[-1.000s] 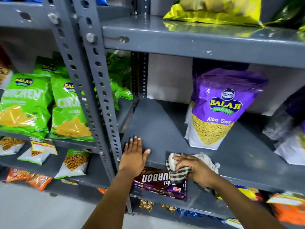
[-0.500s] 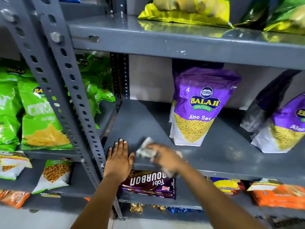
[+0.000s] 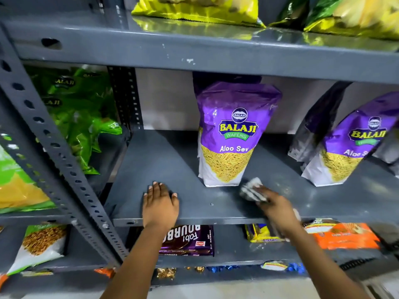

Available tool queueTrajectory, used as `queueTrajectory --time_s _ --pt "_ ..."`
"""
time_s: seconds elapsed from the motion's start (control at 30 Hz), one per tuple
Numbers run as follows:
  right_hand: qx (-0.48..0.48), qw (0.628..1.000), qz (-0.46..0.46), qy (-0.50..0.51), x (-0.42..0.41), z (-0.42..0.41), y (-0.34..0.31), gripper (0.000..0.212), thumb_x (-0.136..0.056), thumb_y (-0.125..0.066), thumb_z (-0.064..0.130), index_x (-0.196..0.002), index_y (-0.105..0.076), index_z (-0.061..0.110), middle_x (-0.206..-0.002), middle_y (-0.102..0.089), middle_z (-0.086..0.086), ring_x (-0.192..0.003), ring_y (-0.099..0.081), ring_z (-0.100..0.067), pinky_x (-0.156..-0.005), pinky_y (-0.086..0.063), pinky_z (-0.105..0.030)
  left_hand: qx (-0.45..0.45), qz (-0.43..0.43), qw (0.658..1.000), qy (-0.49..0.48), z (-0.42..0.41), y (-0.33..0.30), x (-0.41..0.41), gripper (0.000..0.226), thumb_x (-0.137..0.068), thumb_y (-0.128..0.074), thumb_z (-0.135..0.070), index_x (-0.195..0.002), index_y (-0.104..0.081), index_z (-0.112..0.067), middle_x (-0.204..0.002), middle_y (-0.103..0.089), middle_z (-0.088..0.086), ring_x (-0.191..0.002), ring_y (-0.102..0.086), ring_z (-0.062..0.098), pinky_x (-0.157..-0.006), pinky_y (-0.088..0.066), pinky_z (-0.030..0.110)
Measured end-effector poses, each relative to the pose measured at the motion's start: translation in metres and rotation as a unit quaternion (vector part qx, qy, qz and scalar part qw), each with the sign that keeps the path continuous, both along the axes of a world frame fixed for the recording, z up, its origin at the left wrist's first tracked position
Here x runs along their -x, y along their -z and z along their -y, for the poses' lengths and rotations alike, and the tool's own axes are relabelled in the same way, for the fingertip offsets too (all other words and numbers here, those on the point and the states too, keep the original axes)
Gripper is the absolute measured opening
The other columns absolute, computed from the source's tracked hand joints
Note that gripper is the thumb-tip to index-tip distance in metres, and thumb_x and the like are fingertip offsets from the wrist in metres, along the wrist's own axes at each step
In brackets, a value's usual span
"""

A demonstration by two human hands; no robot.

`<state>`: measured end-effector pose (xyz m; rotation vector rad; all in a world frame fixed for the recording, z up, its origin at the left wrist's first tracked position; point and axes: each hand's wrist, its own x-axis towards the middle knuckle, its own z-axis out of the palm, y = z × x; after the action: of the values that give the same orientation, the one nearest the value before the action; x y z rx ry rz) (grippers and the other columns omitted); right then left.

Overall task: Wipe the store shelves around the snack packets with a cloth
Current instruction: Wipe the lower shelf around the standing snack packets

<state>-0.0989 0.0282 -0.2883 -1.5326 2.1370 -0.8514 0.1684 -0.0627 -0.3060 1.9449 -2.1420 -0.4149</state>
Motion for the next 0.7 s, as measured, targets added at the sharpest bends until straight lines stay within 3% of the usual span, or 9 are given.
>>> queueTrajectory --time_s 0.13,0.2,0.27,0.37,0.43,0.5,0.57,0.63,0.7 --pt "-0.031 0.977 -0.058 -0.203 -0.051 0.004 0.021 0.056 -0.082 -0.057 0.006 -0.132 -0.047 0.028 -0.152 -0.030 0.002 -0.140 -0.023 -0.012 -0.114 -0.018 -0.022 -0.010 -0.032 0.999 0.001 0.001 0.002 0.055 0.058 -0.097 -0.027 -0.032 -0.146 -0.014 -0.004 -0.157 -0.010 0.015 -0.145 -0.008 0.027 -0.119 -0.004 0.040" --pt "-0.044 0.978 -0.081 -0.186 -0.026 -0.001 0.020 0.057 -0.082 -0.058 0.009 -0.134 -0.042 0.028 -0.153 -0.025 0.001 -0.142 -0.020 -0.013 -0.116 -0.016 -0.023 -0.027 -0.007 0.999 -0.018 0.001 0.010 0.069 0.062 -0.097 -0.022 -0.037 -0.146 -0.004 -0.004 -0.158 0.000 0.014 -0.146 0.001 0.026 -0.119 0.001 0.043" --pt "-0.065 0.985 0.007 -0.160 0.003 -0.007 0.008 0.054 -0.081 -0.056 -0.001 -0.129 -0.050 0.022 -0.150 -0.034 -0.003 -0.140 -0.028 -0.015 -0.115 -0.021 -0.025 -0.027 0.023 0.999 -0.037 0.003 0.015 0.073 0.065 -0.096 -0.019 -0.041 -0.146 0.002 -0.005 -0.158 0.004 0.012 -0.146 0.004 0.025 -0.118 0.003 0.046" --pt "-0.061 0.968 0.177 -0.167 0.040 0.010 -0.028 0.051 -0.079 -0.052 -0.013 -0.114 -0.061 0.023 -0.126 -0.058 0.001 -0.115 -0.050 -0.011 -0.089 -0.042 -0.006 -0.015 0.045 0.997 -0.060 0.007 0.018 0.078 0.066 -0.096 -0.018 -0.043 -0.147 0.001 -0.006 -0.159 0.003 0.011 -0.146 0.003 0.025 -0.118 0.000 0.048" --pt "0.001 0.975 0.166 -0.148 0.064 0.047 -0.053 0.047 -0.078 -0.052 -0.015 -0.113 -0.062 0.014 -0.116 -0.064 -0.005 -0.104 -0.053 -0.011 -0.075 -0.042 -0.001 -0.011 0.056 0.996 -0.064 0.006 0.018 0.078 0.066 -0.095 -0.018 -0.044 -0.147 0.001 -0.007 -0.159 0.002 0.010 -0.146 0.002 0.025 -0.118 -0.002 0.048" --pt "0.084 0.988 0.089 -0.097 0.088 0.098 -0.070 0.035 -0.080 -0.056 -0.008 -0.111 -0.064 0.007 -0.118 -0.066 -0.016 -0.105 -0.054 -0.013 -0.077 -0.043 -0.009 -0.005 0.066 0.995 -0.068 0.007 0.019 0.078 0.066 -0.095 -0.017 -0.045 -0.147 0.002 -0.008 -0.159 0.002 0.009 -0.146 0.002 0.024 -0.118 -0.003 0.047" --pt "0.106 0.992 0.000 -0.069 0.107 0.150 -0.074 0.035 -0.081 -0.060 -0.001 -0.115 -0.062 0.006 -0.127 -0.059 -0.020 -0.119 -0.052 -0.023 -0.096 -0.041 -0.025 0.005 0.068 0.995 -0.074 0.009 0.021 0.078 0.066 -0.095 -0.019 -0.046 -0.147 0.000 -0.009 -0.159 0.001 0.008 -0.146 0.001 0.023 -0.118 -0.004 0.046" --pt "-0.007 0.993 -0.022 -0.112 0.123 0.193 -0.060 0.051 -0.079 -0.064 0.001 -0.127 -0.051 0.009 -0.143 -0.043 -0.017 -0.134 -0.037 -0.029 -0.114 -0.027 -0.038 0.018 0.065 0.994 -0.081 0.010 0.025 0.078 0.067 -0.095 -0.021 -0.047 -0.147 -0.002 -0.010 -0.159 -0.001 0.006 -0.146 -0.001 0.022 -0.118 -0.004 0.045" --pt "-0.150 0.971 -0.035 -0.183 0.135 0.219 -0.033 0.059 -0.083 -0.062 0.007 -0.137 -0.039 0.014 -0.151 -0.031 -0.013 -0.138 -0.029 -0.028 -0.117 -0.022 -0.038 0.025 0.069 0.994 -0.087 0.012 0.031 0.076 0.067 -0.094 -0.021 -0.048 -0.148 -0.002 -0.012 -0.159 -0.002 0.005 -0.146 -0.001 0.021 -0.118 -0.005 0.044"
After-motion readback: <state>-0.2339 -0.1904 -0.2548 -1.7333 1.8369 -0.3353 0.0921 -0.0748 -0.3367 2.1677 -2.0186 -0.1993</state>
